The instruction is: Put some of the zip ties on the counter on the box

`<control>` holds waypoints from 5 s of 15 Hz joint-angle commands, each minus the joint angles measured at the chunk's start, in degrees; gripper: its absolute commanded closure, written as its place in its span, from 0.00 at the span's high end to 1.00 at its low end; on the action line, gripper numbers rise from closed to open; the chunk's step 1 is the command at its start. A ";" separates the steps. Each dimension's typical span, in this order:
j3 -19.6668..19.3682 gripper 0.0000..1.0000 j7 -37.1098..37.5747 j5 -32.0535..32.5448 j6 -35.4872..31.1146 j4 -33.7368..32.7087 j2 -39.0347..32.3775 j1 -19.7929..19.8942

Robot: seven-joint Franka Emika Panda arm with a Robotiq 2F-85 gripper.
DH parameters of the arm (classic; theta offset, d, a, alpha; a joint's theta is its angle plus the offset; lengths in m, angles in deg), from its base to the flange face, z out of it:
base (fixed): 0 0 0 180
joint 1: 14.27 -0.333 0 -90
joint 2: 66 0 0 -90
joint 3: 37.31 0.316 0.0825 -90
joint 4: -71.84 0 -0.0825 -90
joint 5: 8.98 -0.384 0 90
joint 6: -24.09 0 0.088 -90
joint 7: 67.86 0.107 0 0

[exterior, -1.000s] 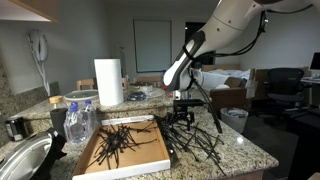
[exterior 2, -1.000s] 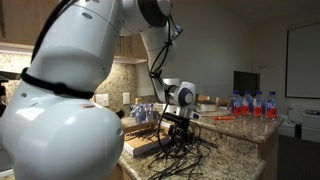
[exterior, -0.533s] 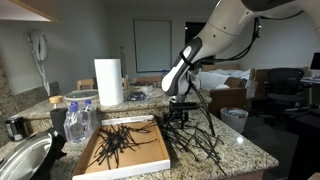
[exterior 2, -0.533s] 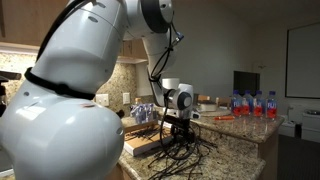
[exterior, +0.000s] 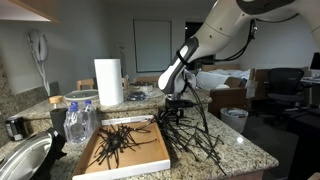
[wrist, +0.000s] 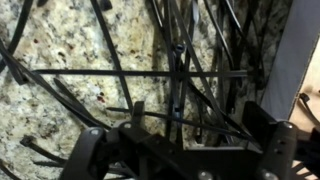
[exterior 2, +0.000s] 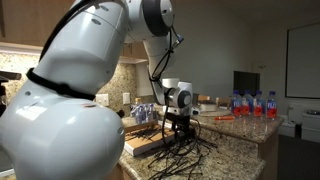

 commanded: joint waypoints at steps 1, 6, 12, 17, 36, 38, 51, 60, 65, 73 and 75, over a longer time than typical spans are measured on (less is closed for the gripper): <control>-0.07 1.00 -1.35 -0.10 -0.10 -1.75 -2.68 0.71; -0.49 0.67 -1.25 0.35 -0.19 -2.76 -3.91 0.56; -1.53 0.27 -0.29 1.92 0.54 -3.10 -4.23 -0.09; -2.20 0.07 0.03 3.48 1.12 -2.79 -4.38 -0.39; 0.87 0.78 -0.27 -0.74 2.99 2.15 2.73 0.53; 1.01 0.91 -0.18 -2.52 2.88 2.64 2.78 0.94; -1.63 0.40 2.72 -0.10 4.50 3.16 2.55 -0.12; -1.97 0.01 3.31 0.66 5.67 3.21 2.42 -0.72; -1.57 0.30 2.80 0.11 6.58 3.61 2.96 -0.59; -0.55 0.71 1.08 -1.24 8.30 5.34 4.86 0.11; 0.12 0.84 0.08 -2.32 8.15 6.02 4.87 0.49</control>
